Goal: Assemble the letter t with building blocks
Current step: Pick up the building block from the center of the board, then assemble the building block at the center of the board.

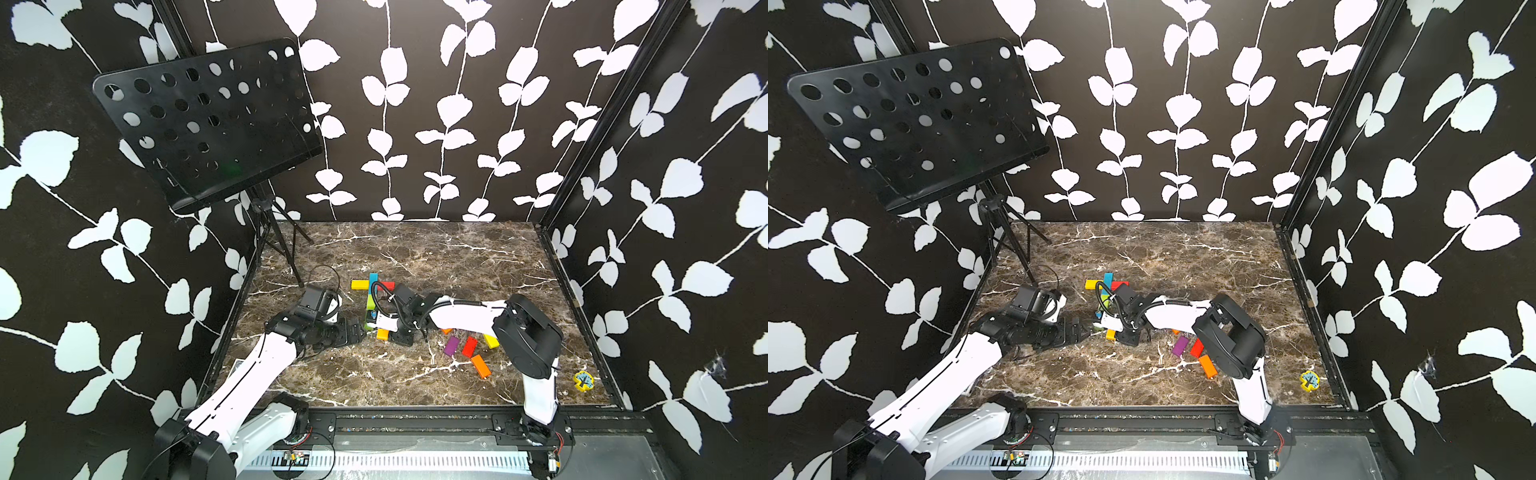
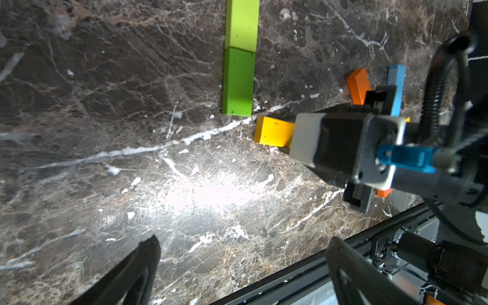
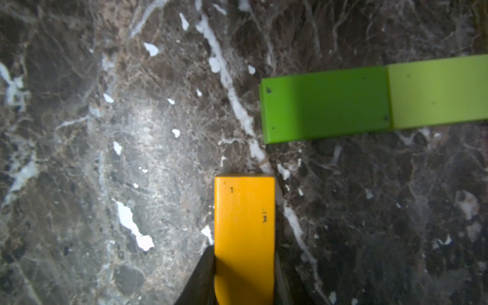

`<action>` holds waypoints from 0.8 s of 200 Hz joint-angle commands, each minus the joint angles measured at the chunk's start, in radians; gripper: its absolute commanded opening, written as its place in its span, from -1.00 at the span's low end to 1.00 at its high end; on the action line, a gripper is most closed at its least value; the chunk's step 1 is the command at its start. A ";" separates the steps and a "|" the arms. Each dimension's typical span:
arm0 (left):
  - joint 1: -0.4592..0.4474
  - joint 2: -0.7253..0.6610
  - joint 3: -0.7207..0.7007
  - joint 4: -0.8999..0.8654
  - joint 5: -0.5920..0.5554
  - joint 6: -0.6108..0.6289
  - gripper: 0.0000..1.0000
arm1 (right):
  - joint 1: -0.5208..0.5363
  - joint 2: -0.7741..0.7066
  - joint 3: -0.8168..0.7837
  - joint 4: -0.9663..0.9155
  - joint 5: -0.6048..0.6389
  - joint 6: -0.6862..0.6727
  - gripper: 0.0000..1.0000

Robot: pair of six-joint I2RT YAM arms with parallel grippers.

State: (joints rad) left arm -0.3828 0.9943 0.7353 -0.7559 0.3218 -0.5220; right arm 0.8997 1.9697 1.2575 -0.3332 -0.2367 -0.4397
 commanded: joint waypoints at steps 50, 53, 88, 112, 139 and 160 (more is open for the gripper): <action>0.053 0.024 -0.022 0.034 0.015 0.008 0.98 | -0.023 0.058 0.031 -0.046 0.020 -0.044 -0.65; 0.054 0.025 -0.022 0.036 0.012 0.007 0.98 | -0.023 0.059 0.032 -0.044 0.020 -0.044 -0.65; 0.067 0.036 -0.021 0.040 -0.004 0.000 0.98 | -0.029 0.072 0.046 -0.047 0.015 -0.048 -0.65; 0.070 0.039 -0.016 0.036 -0.005 0.004 0.98 | -0.031 0.078 0.047 -0.043 0.010 -0.048 -0.64; 0.072 0.041 -0.015 0.036 -0.003 0.004 0.98 | -0.035 0.082 0.048 -0.045 0.005 -0.055 -0.63; 0.072 0.037 -0.016 0.036 0.000 0.005 0.98 | -0.038 0.084 0.048 -0.043 0.001 -0.059 -0.63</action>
State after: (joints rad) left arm -0.3172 1.0363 0.7284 -0.7269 0.3222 -0.5228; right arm 0.8753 2.0060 1.3075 -0.3435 -0.2493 -0.4656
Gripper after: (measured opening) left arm 0.989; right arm 0.309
